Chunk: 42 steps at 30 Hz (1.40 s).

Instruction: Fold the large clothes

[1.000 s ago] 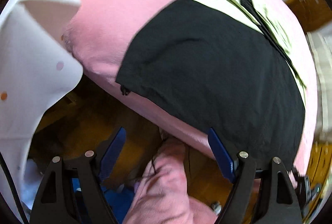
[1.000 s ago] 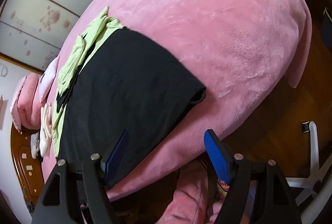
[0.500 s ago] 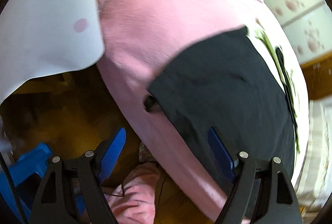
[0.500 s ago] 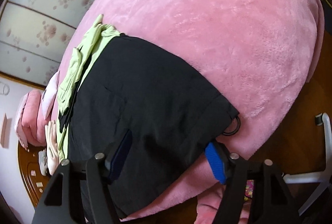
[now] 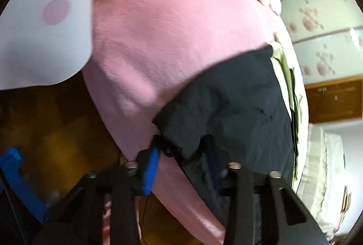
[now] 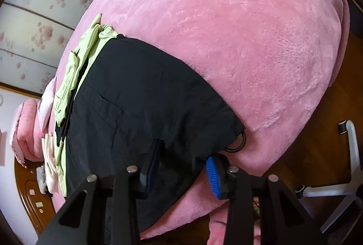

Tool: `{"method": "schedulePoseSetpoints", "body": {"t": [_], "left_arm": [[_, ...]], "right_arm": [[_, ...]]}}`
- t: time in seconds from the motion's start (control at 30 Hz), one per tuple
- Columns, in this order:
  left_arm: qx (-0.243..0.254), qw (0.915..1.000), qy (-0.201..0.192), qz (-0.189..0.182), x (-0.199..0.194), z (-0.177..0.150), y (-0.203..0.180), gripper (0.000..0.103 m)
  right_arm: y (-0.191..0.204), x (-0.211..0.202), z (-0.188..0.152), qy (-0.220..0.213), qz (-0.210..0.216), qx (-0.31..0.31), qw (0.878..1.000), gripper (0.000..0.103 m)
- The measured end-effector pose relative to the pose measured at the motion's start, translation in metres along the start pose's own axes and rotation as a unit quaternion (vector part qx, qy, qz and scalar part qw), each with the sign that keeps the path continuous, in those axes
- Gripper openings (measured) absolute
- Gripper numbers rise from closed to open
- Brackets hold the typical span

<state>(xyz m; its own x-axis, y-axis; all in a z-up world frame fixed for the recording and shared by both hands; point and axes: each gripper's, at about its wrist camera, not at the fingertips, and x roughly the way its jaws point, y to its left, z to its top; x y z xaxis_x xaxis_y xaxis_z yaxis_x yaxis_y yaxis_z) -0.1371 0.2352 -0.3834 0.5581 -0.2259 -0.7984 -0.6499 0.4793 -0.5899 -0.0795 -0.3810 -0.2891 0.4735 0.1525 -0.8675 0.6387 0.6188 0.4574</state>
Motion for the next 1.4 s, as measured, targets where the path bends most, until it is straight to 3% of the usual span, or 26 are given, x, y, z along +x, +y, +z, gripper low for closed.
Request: {"method": "schedulePoseSetpoints", "body": {"t": [0.17, 0.27, 0.37, 0.4, 0.47, 0.53, 0.63, 0.87, 1.0, 1.3, 1.4], "left_arm": [[-0.003, 1.0000, -0.002, -0.004, -0.006, 0.002, -0.003, 0.027], [-0.004, 0.9995, 0.018, 0.025, 0.004, 0.011, -0.006, 0.043], [-0.021, 0.9994, 0.005, 0.026, 0.005, 0.021, -0.004, 0.044], [-0.023, 0.9995, 0.002, 0.022, 0.003, 0.022, -0.005, 0.035], [-0.021, 0.9995, -0.003, 0.021, -0.003, 0.020, -0.008, 0.031], [-0.009, 0.9998, -0.001, 0.016, -0.012, 0.016, -0.016, 0.014], [0.002, 0.9998, 0.001, 0.022, -0.031, 0.016, -0.030, 0.013], [0.044, 0.9984, 0.033, -0.007, -0.084, 0.028, -0.095, 0.012], [0.038, 0.9970, 0.060, -0.030, -0.101, 0.046, -0.136, 0.012], [0.096, 0.9914, 0.060, -0.066, -0.132, 0.097, -0.251, 0.011], [0.109, 0.9902, 0.061, -0.062, -0.136, 0.120, -0.287, 0.011]], "right_arm": [[0.003, -0.005, 0.001, 0.005, -0.001, -0.009, 1.000, 0.026], [0.006, -0.003, 0.003, 0.018, -0.010, -0.023, 1.000, 0.026], [0.008, 0.006, 0.009, 0.038, -0.019, -0.031, 0.999, 0.027], [0.010, 0.008, 0.010, 0.040, -0.020, -0.035, 0.998, 0.027], [0.013, 0.007, 0.011, 0.038, -0.020, -0.046, 0.998, 0.019], [0.016, 0.002, 0.010, 0.030, -0.021, -0.055, 0.998, 0.011], [0.020, -0.012, 0.011, 0.031, -0.012, -0.037, 0.999, 0.006], [0.061, -0.057, 0.024, 0.037, 0.056, -0.020, 0.998, 0.005], [0.094, -0.081, 0.042, 0.036, 0.105, -0.003, 0.994, 0.005], [0.180, -0.130, 0.091, -0.012, 0.191, -0.018, 0.981, 0.004], [0.197, -0.139, 0.111, -0.025, 0.203, -0.009, 0.979, 0.004]]}}
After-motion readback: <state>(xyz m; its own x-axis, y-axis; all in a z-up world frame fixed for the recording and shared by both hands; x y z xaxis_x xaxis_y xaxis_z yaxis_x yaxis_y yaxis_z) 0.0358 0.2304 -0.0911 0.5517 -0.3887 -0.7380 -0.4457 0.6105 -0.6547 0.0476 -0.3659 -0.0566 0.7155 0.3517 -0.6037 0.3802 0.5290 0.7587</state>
